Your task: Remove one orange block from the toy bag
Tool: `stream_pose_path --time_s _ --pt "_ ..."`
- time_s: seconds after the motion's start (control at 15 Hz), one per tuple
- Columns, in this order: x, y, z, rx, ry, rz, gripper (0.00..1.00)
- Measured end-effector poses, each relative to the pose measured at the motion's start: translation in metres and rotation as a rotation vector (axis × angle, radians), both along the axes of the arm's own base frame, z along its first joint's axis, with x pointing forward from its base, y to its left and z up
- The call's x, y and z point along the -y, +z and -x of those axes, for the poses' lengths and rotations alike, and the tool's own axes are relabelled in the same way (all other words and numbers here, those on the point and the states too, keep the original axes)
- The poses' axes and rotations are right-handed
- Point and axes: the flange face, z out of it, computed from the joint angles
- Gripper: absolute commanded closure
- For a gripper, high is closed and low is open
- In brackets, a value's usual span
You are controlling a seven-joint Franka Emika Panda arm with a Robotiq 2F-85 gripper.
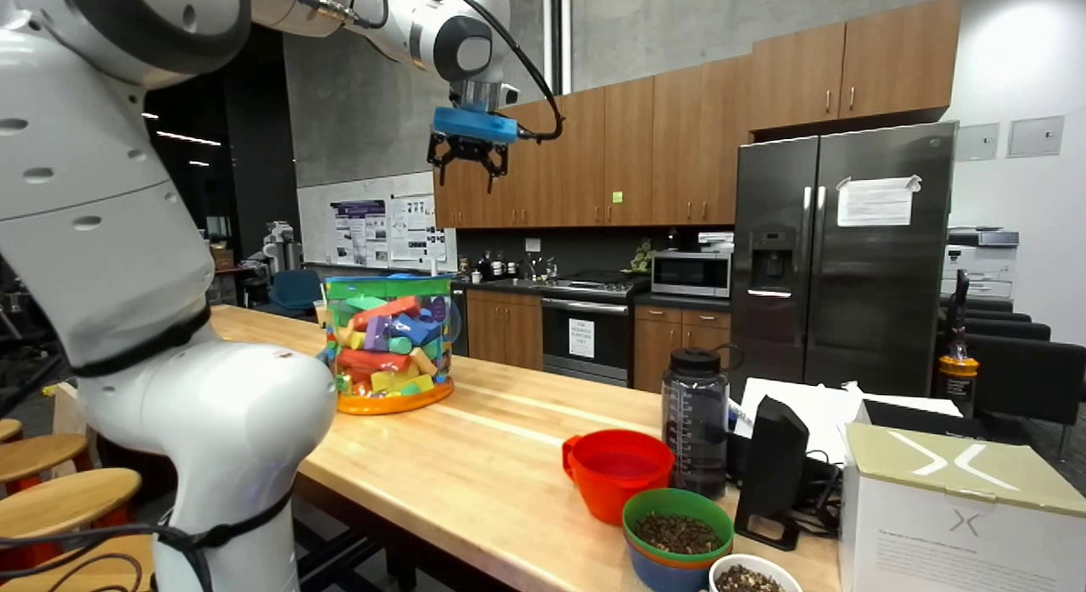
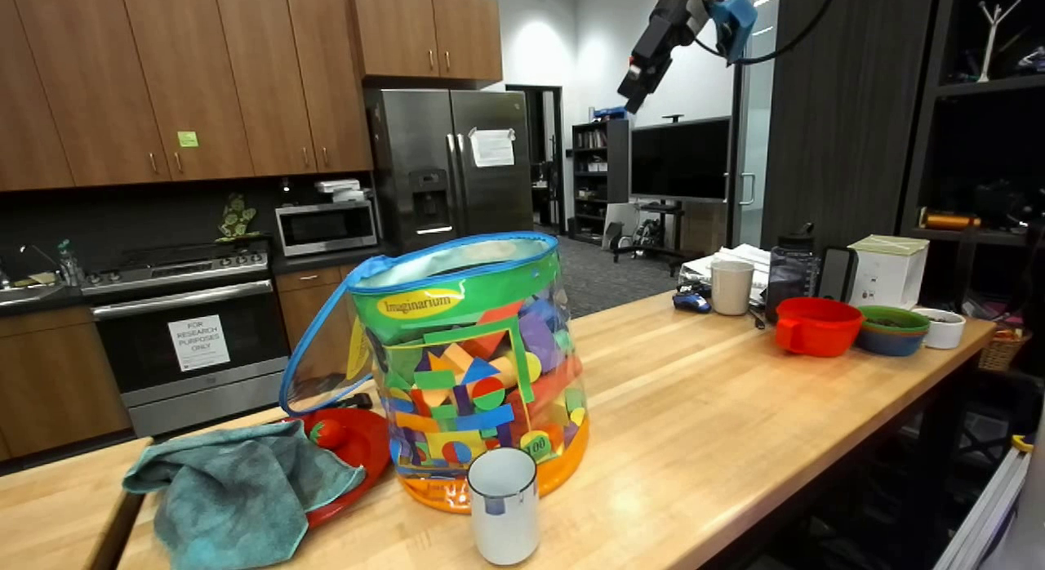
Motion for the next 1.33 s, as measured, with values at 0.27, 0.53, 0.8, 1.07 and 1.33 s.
stream_pose_path --time_s 0.27,0.53,0.8,1.07,1.33 --pt "-0.056 -0.005 -0.005 -0.011 0.116 -0.047 0.00" --pt "-0.107 -0.015 -0.004 -0.036 0.206 -0.076 0.00" --pt "-0.157 -0.028 0.004 -0.074 0.290 -0.094 0.00" --pt "-0.199 -0.046 0.018 -0.111 0.361 -0.096 0.00" --pt "-0.204 -0.049 0.019 -0.113 0.366 -0.094 0.00"
